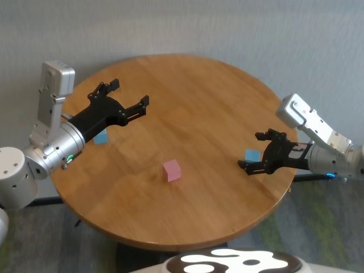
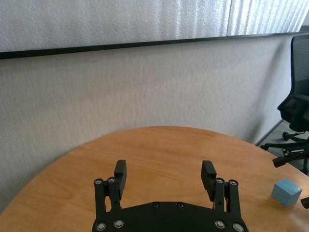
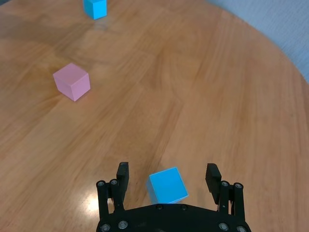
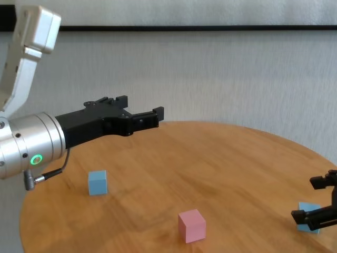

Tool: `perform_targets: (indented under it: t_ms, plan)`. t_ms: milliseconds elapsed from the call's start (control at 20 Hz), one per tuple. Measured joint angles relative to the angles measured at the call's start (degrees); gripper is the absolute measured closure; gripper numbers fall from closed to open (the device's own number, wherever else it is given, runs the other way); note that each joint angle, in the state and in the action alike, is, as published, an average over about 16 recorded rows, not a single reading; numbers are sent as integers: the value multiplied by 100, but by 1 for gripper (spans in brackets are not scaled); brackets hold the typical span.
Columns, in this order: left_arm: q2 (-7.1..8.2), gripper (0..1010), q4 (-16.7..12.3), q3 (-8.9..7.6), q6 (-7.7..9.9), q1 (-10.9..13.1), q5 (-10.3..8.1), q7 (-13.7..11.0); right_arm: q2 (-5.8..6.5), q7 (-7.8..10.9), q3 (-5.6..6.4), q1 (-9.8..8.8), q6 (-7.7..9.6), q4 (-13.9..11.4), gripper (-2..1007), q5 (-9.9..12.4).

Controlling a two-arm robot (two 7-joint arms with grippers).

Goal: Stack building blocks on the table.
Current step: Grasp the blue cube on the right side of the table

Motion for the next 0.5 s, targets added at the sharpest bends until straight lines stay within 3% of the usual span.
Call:
perform_targets:
  t_ms: [500]
  plan:
    - [0,10,0,0,1,0,0,0,-105,111,55,-10,120,167,0,-84]
